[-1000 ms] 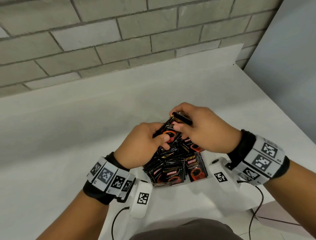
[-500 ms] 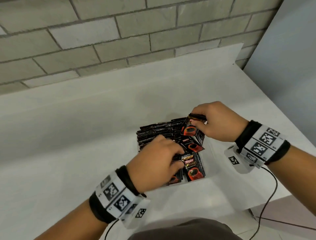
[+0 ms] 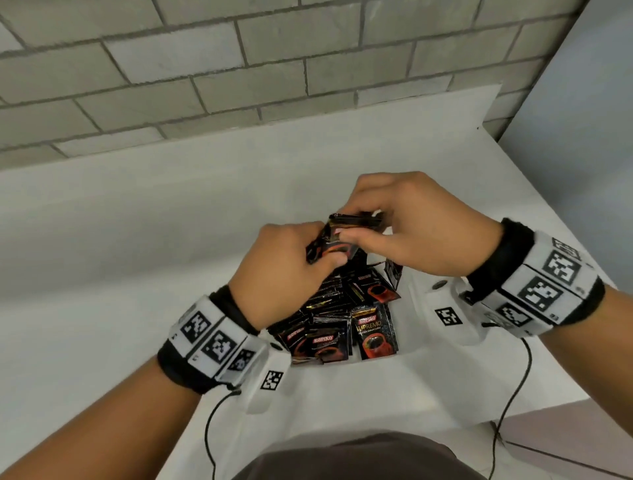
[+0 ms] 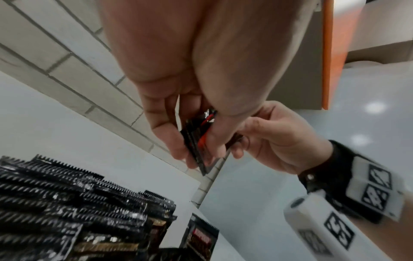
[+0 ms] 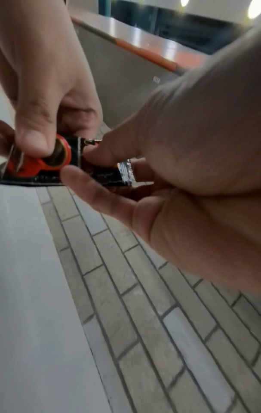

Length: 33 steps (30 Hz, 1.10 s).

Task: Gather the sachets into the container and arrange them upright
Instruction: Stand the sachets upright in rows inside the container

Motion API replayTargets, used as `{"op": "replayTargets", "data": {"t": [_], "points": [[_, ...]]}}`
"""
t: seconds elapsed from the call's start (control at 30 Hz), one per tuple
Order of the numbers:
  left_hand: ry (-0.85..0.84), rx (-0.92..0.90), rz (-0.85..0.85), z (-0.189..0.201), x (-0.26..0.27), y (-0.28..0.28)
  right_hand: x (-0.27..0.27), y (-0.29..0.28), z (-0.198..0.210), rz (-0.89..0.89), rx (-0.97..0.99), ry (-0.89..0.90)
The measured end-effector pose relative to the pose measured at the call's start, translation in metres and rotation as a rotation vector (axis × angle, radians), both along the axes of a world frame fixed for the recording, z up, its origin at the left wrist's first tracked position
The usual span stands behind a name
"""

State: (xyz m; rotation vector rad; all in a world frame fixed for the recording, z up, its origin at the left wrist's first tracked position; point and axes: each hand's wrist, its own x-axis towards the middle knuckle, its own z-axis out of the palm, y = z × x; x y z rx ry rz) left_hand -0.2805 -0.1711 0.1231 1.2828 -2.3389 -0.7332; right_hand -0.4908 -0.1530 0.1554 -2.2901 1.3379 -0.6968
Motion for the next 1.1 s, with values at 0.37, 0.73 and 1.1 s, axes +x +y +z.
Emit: {"op": "replayTargets", "data": {"t": [0.37,0.73,1.1], "points": [[0.018,0.273,0.127,-0.021,0.027,-0.03,-0.012,0.012,-0.074,-0.122,0.393,0.46],[0.075,0.375,0.101,-0.021,0.028,-0.032,-0.011,-0.006,-0.086,-0.121,0.357,0.721],[0.21,0.542,0.058,-0.024,0.028,-0.03,-0.036,-0.004,-0.03,-0.328,0.322,-0.143]]}}
